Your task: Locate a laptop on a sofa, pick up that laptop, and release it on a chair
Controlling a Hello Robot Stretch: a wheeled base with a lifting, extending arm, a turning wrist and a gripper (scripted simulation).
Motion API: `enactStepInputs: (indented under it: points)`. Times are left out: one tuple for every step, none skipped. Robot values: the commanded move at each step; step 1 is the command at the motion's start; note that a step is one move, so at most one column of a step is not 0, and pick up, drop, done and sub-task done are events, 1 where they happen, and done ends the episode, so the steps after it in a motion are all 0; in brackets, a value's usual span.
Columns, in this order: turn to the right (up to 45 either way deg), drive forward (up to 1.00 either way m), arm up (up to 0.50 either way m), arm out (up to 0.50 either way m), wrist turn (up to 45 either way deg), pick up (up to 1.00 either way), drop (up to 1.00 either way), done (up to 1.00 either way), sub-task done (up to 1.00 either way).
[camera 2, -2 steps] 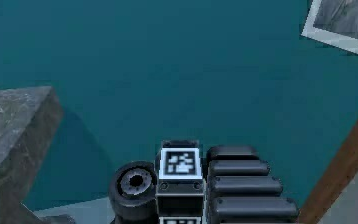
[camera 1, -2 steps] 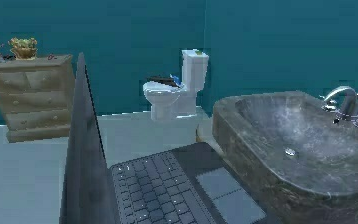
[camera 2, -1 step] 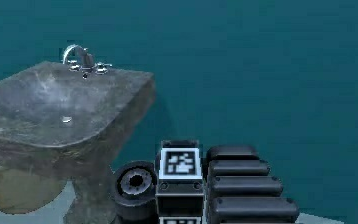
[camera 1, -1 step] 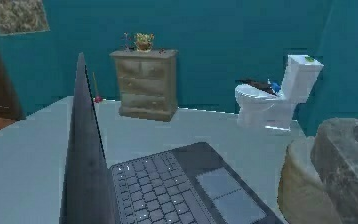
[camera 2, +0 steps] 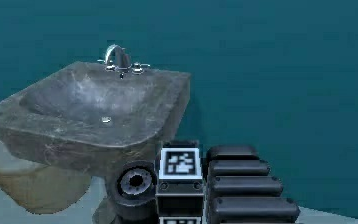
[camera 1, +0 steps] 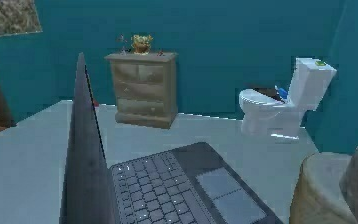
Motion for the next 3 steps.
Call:
enactStepInputs:
  points:
    - [-45.0,0.00,0.00,0.00,0.0,0.00,0.00,0.00,0.00]
    - [-21.0,0.00,0.00,0.00,0.0,0.00,0.00,0.00,0.00]
    - [0.0,1.00,0.00,0.00,0.0,0.00,0.00,0.00,0.00]
